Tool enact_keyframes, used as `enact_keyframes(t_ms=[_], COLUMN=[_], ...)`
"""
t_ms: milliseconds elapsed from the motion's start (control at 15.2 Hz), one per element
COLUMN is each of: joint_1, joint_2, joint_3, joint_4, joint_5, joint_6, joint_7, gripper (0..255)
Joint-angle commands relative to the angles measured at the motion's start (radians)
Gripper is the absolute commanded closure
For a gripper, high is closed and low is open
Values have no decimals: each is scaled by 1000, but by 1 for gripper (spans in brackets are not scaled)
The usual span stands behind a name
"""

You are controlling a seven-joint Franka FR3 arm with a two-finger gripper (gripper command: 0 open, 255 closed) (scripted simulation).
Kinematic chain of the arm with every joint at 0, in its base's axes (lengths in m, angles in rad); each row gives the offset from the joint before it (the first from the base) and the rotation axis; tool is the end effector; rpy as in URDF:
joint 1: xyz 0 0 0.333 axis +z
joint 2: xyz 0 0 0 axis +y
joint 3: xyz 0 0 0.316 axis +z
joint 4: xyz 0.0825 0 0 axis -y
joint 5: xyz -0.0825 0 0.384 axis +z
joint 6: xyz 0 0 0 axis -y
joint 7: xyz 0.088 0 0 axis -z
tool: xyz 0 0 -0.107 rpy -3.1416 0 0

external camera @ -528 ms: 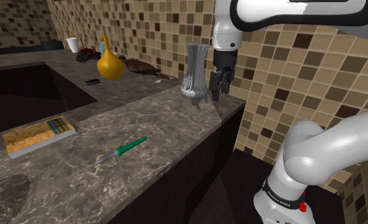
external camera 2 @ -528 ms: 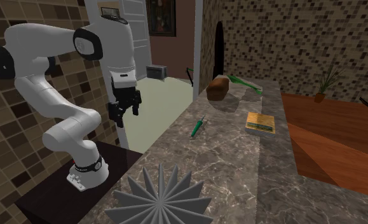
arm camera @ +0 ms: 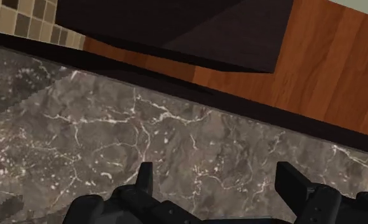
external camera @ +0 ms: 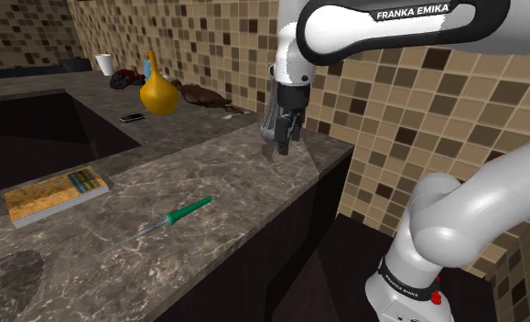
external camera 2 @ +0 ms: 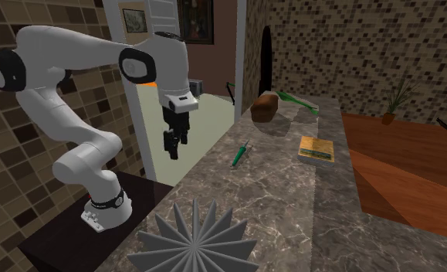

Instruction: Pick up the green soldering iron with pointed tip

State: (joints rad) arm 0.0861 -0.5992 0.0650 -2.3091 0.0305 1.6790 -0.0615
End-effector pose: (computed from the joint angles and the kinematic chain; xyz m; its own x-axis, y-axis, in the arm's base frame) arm 0.3614 0.0622 0.5587 0.9802 0.1955 -0.0321 0.1957 -0.9806 0.0045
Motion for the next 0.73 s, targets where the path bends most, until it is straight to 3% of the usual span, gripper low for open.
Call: enact_keyframes(t_ms=[0, 660], joint_1=[23, 119], joint_2=[68, 342], joint_3=[15, 97], joint_4=[31, 163], joint_5=[2, -14], joint_6=[51, 256], joint_7=[-31, -173], gripper=[0, 0])
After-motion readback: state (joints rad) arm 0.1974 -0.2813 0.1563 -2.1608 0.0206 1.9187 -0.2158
